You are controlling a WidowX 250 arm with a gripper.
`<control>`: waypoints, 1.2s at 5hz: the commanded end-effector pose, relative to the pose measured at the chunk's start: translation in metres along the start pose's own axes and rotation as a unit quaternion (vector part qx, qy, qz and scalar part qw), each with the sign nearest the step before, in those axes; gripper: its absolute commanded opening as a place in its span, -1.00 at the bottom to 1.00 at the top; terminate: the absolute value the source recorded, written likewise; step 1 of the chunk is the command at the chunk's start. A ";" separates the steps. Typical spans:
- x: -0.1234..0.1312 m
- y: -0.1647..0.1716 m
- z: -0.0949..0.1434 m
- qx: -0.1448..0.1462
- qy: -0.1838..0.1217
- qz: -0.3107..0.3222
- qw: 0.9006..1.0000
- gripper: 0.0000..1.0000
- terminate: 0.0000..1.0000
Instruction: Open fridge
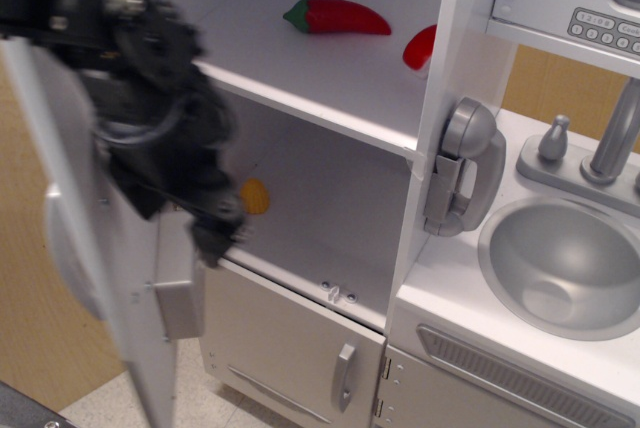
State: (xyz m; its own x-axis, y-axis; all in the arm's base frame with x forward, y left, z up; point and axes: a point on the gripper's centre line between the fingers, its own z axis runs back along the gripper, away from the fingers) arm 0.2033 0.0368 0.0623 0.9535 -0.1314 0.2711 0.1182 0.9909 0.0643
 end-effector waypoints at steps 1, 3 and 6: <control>-0.003 0.053 -0.013 0.052 -0.022 0.056 0.997 1.00 -1.00; 0.031 0.091 -0.027 0.066 -0.062 0.123 0.988 1.00 -1.00; 0.054 0.159 -0.038 0.102 -0.095 0.174 0.975 1.00 1.00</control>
